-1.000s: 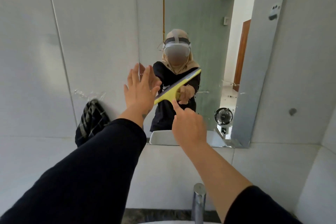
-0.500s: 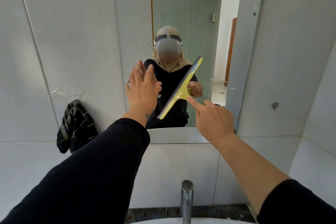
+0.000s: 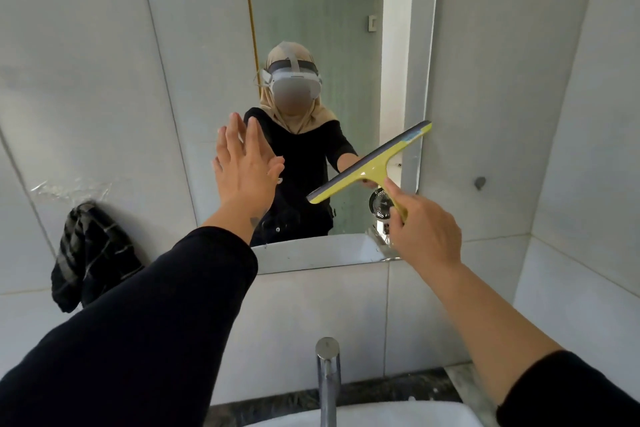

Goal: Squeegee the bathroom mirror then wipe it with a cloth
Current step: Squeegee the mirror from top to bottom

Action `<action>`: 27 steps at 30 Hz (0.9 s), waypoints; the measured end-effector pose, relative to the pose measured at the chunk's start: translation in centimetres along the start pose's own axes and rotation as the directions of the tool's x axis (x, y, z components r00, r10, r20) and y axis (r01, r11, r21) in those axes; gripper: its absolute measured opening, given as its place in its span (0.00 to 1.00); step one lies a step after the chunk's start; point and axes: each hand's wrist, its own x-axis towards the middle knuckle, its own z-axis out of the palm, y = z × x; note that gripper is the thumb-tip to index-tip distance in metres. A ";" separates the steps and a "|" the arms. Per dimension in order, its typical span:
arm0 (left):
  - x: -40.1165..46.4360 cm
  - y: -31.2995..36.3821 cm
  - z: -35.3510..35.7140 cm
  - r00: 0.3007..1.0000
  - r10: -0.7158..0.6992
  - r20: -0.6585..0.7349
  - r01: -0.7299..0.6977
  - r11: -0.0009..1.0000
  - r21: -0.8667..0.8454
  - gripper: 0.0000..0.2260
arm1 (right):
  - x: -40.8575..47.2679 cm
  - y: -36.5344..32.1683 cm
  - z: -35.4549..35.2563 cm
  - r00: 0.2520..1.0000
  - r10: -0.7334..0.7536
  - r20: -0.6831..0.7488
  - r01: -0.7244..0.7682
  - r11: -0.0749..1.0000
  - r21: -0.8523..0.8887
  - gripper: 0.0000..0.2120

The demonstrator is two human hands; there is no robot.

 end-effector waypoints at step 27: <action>-1.6 -6.2 -3.0 0.999 -0.050 -0.006 0.051 0.997 0.058 0.34 | -8.1 -12.1 9.6 0.948 0.281 0.149 -0.316 0.784 0.535 0.23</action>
